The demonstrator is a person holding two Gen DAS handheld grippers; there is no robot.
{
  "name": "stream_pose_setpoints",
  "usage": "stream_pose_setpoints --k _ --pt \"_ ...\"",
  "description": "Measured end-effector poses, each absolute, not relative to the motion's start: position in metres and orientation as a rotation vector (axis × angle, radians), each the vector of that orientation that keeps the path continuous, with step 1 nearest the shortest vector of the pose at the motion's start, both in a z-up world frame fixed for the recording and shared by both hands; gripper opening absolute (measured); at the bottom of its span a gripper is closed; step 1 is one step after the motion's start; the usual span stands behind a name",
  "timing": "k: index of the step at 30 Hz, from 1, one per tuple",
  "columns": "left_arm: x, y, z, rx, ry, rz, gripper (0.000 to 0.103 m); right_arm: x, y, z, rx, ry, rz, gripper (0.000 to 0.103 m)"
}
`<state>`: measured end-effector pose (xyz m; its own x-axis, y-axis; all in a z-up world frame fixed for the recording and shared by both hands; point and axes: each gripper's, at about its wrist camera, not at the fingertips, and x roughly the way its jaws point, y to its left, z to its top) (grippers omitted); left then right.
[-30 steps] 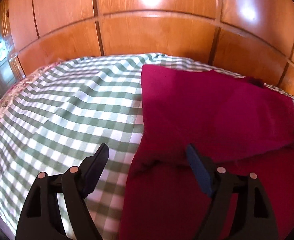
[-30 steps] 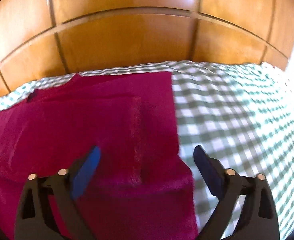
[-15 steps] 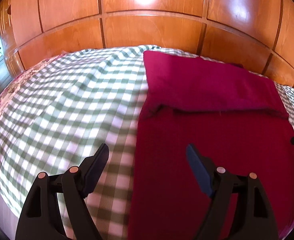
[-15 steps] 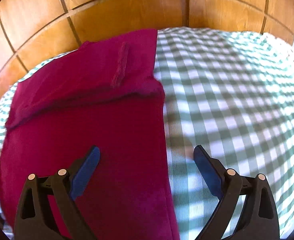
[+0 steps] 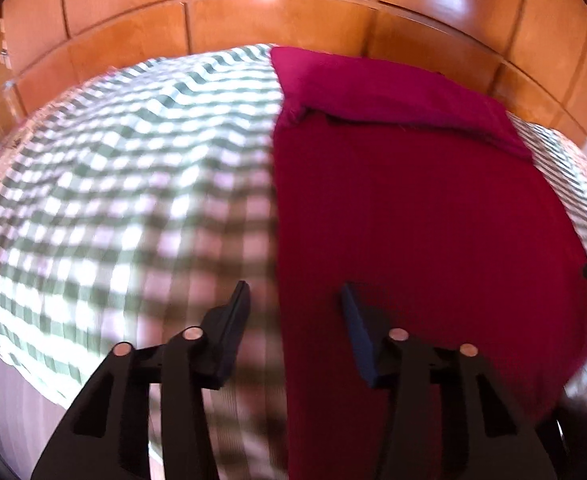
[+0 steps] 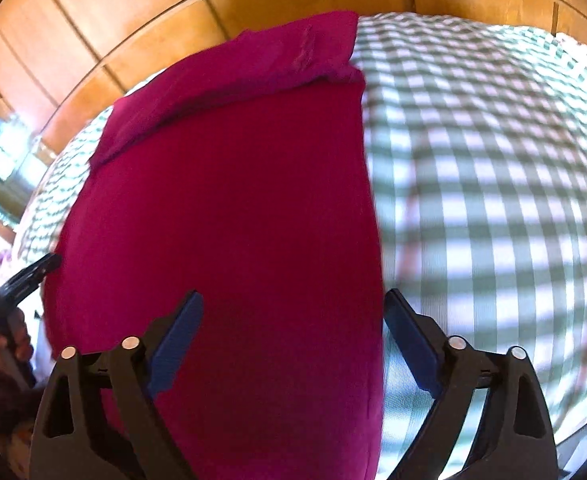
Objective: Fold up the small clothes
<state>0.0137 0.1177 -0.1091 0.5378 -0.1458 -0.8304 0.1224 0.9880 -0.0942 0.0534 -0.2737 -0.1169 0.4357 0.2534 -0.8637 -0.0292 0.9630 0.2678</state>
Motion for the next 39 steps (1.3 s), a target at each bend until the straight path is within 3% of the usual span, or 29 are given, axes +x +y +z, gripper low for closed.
stream_pose_setpoints --k 3,6,7,8,9,11,21,28,30,31,33,34,35,36,37,39 --pt "-0.005 0.117 -0.111 -0.017 1.025 -0.247 0.043 0.032 -0.272 -0.117 0.226 1.139 0.211 0.083" --pt "-0.020 0.109 -0.115 0.012 1.051 -0.326 0.039 0.017 -0.271 -0.120 0.235 1.164 0.230 0.068" --pt "-0.022 0.106 -0.116 0.021 1.058 -0.342 0.023 0.013 -0.270 -0.122 0.235 1.173 0.235 0.060" --pt "-0.022 0.104 -0.115 0.024 1.061 -0.353 0.016 0.011 -0.269 -0.124 0.232 1.180 0.239 0.050" --pt "-0.021 0.104 -0.113 0.020 1.058 -0.361 0.013 0.011 -0.269 -0.125 0.226 1.187 0.238 0.044" --pt "-0.021 0.107 -0.104 -0.024 1.041 -0.386 0.011 0.012 -0.268 -0.122 0.236 1.196 0.253 0.016" --pt "0.035 0.141 -0.054 -0.402 0.945 -0.554 0.010 0.054 -0.263 -0.072 0.371 0.999 0.335 0.012" --pt "0.118 0.130 -0.050 -0.460 0.946 -0.458 0.011 0.128 -0.279 -0.079 0.432 0.967 0.244 0.012" --pt "0.141 0.125 -0.053 -0.462 0.966 -0.422 0.017 0.148 -0.285 -0.082 0.452 0.969 0.220 0.012" --pt "0.147 0.126 -0.054 -0.461 0.968 -0.372 0.028 0.156 -0.288 -0.083 0.453 0.970 0.212 0.012" --pt "0.161 0.125 -0.056 -0.471 0.960 -0.326 0.052 0.167 -0.297 -0.085 0.486 0.970 0.208 0.017" --pt "0.166 0.131 -0.057 -0.477 0.949 -0.295 0.056 0.172 -0.301 -0.085 0.513 0.965 0.210 0.028" --pt "0.167 0.137 -0.058 -0.478 0.947 -0.274 0.057 0.173 -0.304 -0.084 0.529 0.954 0.209 0.048" --pt "0.168 0.142 -0.058 -0.490 0.943 -0.263 0.061 0.172 -0.307 -0.083 0.545 0.935 0.210 0.062" --pt "0.166 0.148 -0.060 -0.502 0.935 -0.257 0.064 0.168 -0.311 -0.080 0.568 0.904 0.217 0.083" --pt "0.161 0.159 -0.065 -0.504 0.929 -0.234 0.065 0.159 -0.319 -0.076 0.571 0.864 0.185 0.089"
